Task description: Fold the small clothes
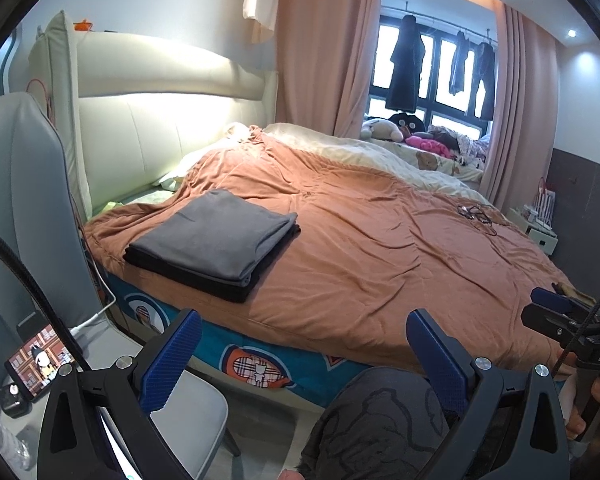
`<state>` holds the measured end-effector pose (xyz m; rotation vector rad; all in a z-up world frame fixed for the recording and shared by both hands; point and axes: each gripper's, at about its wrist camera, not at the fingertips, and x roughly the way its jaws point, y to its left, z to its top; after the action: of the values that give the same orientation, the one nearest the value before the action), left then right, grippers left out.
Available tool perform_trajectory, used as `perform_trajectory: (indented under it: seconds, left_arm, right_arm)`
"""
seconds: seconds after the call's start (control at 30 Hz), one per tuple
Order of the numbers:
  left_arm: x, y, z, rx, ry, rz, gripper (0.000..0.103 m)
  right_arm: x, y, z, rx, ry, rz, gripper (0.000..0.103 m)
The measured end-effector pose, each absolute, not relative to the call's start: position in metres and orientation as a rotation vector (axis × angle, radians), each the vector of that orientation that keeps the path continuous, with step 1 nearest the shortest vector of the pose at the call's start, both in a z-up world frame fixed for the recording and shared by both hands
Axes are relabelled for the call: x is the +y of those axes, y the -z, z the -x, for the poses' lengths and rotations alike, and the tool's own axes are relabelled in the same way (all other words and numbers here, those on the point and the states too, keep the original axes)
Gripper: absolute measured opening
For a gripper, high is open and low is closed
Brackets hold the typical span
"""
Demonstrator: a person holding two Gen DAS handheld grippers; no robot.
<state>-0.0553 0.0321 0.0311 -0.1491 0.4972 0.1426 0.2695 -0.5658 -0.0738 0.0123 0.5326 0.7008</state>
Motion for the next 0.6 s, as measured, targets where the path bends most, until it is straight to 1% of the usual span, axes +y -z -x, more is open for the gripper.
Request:
perform_trajectory:
  seconds: [0.6]
  left_arm:
    - [0.0263, -0.0325, 0.0571, 0.495, -0.137, 0.130, 0.103]
  right_arm:
    - [-0.5730, 0.0759, -0.2740, 0.536, -0.699, -0.020, 0.103]
